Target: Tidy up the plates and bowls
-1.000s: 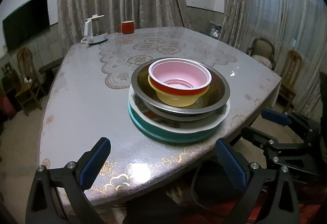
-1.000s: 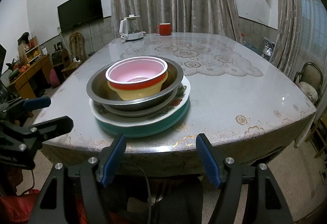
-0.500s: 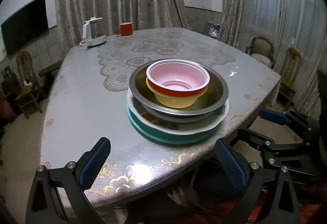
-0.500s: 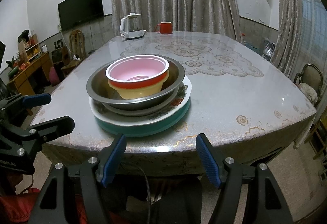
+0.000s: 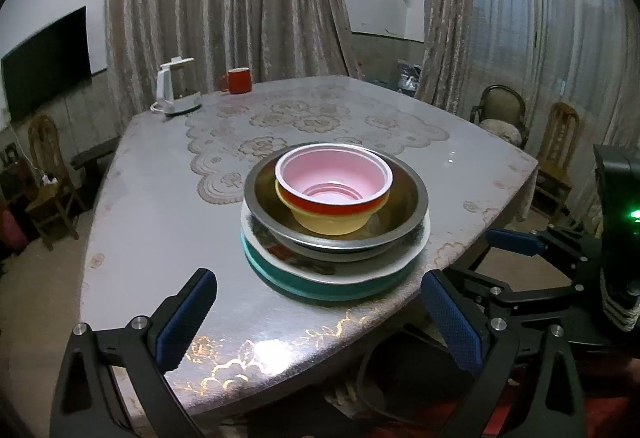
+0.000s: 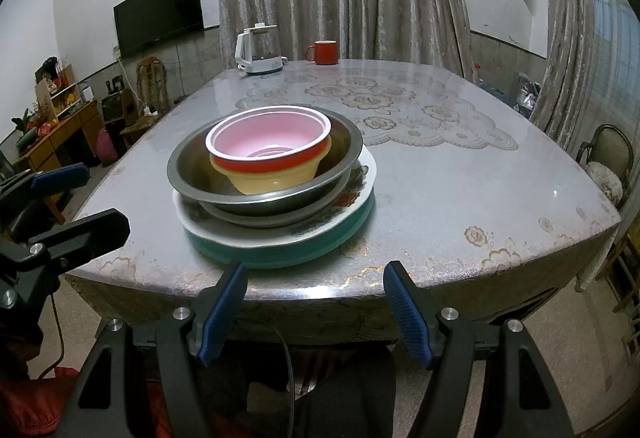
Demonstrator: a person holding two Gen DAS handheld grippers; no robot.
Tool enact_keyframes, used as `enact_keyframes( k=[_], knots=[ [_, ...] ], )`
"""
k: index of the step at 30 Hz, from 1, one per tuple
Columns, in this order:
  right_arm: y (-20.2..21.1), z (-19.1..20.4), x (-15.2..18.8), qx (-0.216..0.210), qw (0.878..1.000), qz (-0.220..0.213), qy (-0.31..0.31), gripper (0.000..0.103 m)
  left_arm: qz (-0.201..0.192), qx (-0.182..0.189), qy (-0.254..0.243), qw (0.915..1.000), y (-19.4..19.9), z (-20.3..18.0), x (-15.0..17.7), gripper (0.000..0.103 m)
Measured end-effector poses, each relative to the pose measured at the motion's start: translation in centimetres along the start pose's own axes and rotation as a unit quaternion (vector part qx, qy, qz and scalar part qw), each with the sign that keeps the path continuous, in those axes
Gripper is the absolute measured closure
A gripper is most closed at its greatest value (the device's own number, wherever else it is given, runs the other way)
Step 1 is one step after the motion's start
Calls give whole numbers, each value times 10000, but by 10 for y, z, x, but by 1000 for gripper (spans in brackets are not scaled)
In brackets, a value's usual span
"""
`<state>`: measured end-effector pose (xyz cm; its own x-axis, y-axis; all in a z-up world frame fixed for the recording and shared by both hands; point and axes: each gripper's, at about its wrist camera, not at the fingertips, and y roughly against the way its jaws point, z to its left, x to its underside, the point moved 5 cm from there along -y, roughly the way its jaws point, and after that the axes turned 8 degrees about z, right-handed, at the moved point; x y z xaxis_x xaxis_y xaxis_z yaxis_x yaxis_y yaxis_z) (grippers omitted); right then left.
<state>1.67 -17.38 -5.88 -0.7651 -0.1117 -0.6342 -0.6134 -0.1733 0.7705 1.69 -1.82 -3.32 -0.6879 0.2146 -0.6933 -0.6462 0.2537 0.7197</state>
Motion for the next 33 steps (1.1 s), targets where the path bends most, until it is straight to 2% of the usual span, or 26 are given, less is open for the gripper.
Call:
enact_keyframes(
  k=[2, 7, 17, 33],
  knots=[
    [0, 0, 0, -4, 10000, 12, 0, 31, 41, 95, 41, 9999, -1, 0, 0, 0],
    [-1, -1, 0, -11, 10000, 28, -14, 31, 106, -1, 56, 9999, -4, 1, 1, 0],
    [-3, -3, 0, -22, 10000, 67, -18, 31, -51, 60, -55, 10000, 2, -5, 0, 0],
    [-8, -7, -1, -43, 9999, 107, -36, 31, 184, 48, -54, 9998, -9, -7, 1, 0]
  ],
)
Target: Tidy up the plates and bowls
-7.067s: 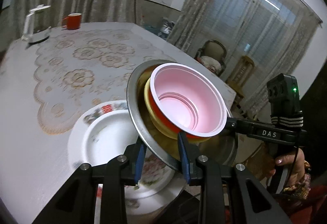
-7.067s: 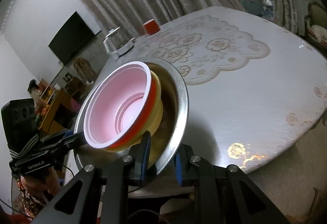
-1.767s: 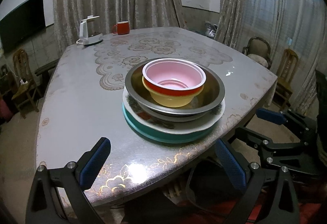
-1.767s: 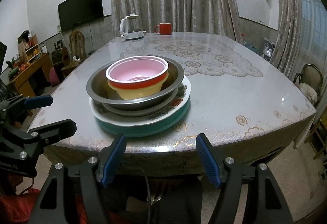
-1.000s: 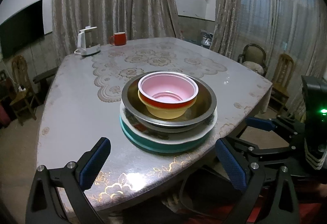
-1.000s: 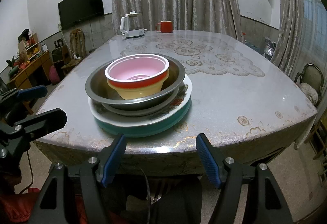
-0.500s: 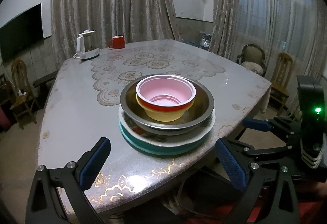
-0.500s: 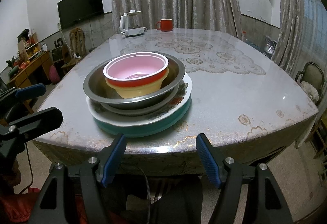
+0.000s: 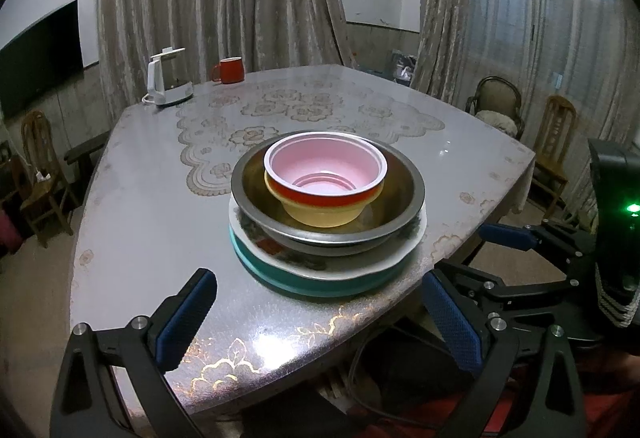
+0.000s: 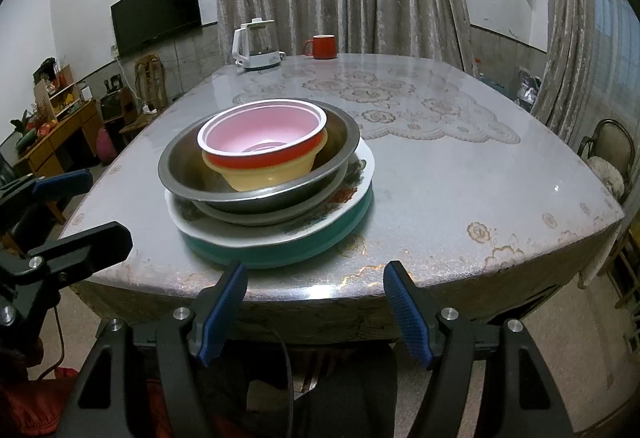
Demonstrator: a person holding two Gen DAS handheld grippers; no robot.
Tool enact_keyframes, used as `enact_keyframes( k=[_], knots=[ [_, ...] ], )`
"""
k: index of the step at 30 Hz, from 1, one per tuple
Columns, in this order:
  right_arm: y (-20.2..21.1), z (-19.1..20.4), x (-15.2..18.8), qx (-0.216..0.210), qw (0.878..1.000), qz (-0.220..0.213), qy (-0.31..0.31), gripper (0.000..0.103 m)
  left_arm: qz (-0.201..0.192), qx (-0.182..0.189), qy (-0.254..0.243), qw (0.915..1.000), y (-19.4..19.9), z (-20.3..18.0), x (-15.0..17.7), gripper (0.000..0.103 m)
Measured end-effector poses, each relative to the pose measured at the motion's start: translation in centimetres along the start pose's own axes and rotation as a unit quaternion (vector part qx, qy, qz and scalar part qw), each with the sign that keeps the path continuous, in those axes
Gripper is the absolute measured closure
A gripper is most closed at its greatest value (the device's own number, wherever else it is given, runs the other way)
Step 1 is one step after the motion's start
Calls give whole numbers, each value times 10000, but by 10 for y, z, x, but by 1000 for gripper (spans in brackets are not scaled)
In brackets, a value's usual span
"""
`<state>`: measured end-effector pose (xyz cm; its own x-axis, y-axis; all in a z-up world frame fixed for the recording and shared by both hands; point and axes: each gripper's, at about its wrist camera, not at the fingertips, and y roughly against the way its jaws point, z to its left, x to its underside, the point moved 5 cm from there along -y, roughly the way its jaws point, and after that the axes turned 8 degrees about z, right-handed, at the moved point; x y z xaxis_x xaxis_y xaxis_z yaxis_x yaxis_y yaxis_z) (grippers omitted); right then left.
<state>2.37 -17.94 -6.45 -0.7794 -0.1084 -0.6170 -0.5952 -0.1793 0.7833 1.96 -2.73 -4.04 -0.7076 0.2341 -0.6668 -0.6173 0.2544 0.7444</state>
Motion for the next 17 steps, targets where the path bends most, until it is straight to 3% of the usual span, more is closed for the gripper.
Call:
enact_keyframes(
  k=[13, 17],
  knots=[
    [-5, -3, -2, 3, 10000, 50, -27, 31, 64, 97, -29, 9999, -6, -1, -3, 0],
    [-8, -4, -4, 14, 10000, 63, -43, 32, 7, -54, -4, 10000, -7, 3, -7, 0]
  ],
)
